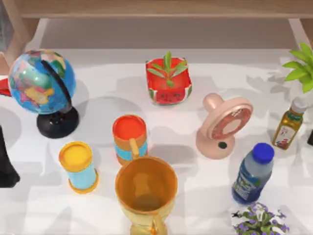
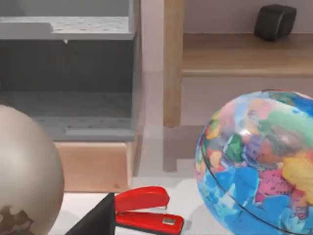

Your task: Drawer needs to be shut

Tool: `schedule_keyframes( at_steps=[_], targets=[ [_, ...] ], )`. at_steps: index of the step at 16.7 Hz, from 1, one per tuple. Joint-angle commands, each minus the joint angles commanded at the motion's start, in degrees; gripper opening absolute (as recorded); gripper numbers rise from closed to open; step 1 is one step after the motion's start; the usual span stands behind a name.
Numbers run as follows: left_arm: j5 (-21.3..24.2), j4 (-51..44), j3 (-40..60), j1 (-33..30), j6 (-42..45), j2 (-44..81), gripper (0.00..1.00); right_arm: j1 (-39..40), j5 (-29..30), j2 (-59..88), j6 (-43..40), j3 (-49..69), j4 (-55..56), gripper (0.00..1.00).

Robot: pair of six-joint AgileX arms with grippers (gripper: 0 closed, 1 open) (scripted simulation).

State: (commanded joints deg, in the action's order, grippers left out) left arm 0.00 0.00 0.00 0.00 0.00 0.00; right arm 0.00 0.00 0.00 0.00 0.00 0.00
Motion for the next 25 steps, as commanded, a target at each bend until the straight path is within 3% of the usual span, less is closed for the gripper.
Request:
schedule_keyframes(
  at_steps=[3, 6, 18, 21, 25],
  targets=[
    [0.0, 0.0, 0.0, 0.0, 0.0, 0.0, 1.00, -0.6, -0.7, 0.7, 0.0, 0.7, 0.5, 1.00],
    [0.0, 0.0, 0.0, 0.0, 0.0, 0.0, 1.00, -5.0, -5.2, 6.3, 0.1, 4.9, 3.8, 1.00],
    [0.0, 0.0, 0.0, 0.0, 0.0, 0.0, 1.00, -35.3, -35.3, 54.9, 1.1, 31.5, 23.9, 1.00],
    [0.0, 0.0, 0.0, 0.0, 0.0, 0.0, 1.00, -39.3, -38.9, 60.9, 1.1, 34.9, 26.5, 1.00],
    [0.0, 0.0, 0.0, 0.0, 0.0, 0.0, 1.00, -40.0, -39.5, 61.8, 1.1, 35.5, 27.0, 1.00]
  ],
)
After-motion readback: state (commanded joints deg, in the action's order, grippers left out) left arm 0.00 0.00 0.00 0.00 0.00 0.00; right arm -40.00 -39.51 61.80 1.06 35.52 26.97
